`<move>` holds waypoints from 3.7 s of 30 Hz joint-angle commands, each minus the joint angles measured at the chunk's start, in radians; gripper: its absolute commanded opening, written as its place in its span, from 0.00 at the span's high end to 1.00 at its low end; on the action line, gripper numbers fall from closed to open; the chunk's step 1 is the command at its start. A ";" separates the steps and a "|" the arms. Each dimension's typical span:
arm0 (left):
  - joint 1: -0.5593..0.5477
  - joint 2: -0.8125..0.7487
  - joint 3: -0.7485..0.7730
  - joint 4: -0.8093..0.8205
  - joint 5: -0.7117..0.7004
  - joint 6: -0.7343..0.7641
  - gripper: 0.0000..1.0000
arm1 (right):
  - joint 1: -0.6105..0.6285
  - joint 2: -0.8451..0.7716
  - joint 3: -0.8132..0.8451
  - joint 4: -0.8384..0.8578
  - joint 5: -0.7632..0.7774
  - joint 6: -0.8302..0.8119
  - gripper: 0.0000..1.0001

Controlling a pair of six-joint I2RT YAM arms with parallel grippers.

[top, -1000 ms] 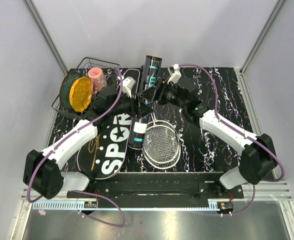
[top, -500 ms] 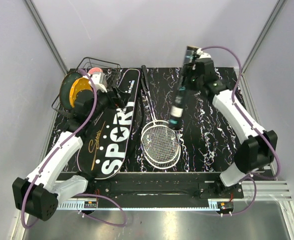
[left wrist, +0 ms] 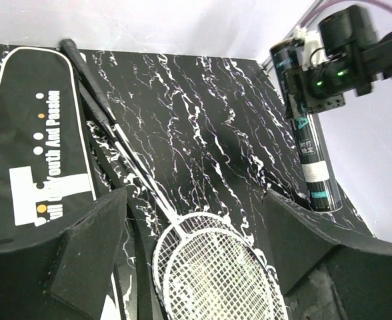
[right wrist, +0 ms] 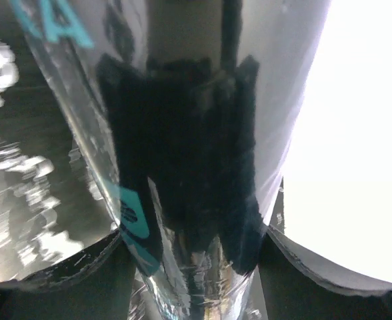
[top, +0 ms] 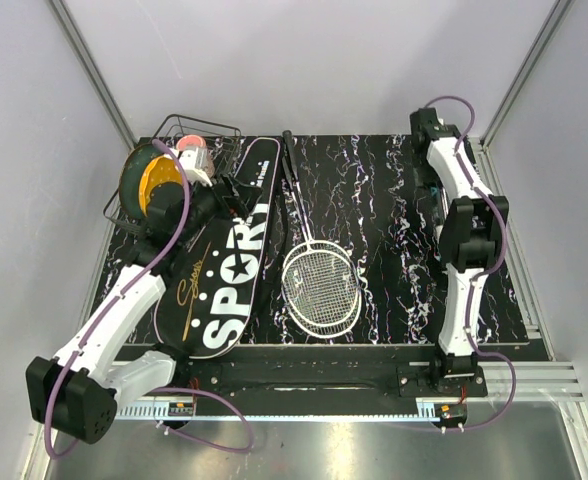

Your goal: Pack up the badminton gear

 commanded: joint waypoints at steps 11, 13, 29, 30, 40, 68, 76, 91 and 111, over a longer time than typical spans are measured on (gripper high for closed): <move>-0.043 0.057 -0.013 0.091 0.095 -0.037 0.15 | -0.200 0.246 0.143 0.318 -0.126 -0.274 0.52; -0.051 0.077 -0.009 0.091 0.109 -0.037 0.15 | -0.212 0.299 0.218 0.306 -0.183 -0.265 0.52; -0.087 0.133 0.021 0.041 0.109 0.025 0.16 | -0.228 0.457 0.415 0.277 -0.344 -0.270 0.15; -0.086 0.130 0.022 0.041 0.111 0.026 0.15 | -0.228 0.453 0.415 0.277 -0.344 -0.268 0.11; -0.107 0.117 0.016 0.041 0.091 0.063 0.15 | -0.248 0.390 0.437 0.254 -0.375 -0.227 0.00; -0.117 0.168 0.083 -0.074 -0.014 0.112 0.18 | -0.173 0.010 0.394 0.070 -0.255 0.236 0.00; -0.117 0.275 0.209 -0.292 -0.132 0.180 0.27 | 0.116 -0.452 -0.398 0.398 -0.463 0.417 0.01; -0.103 0.387 0.289 -0.446 -0.121 0.143 0.36 | 0.458 -0.761 -1.205 1.059 -0.871 0.727 0.35; 0.063 0.289 0.174 -0.235 -0.084 0.167 0.44 | 0.605 -0.176 -0.664 0.882 -0.651 0.804 0.52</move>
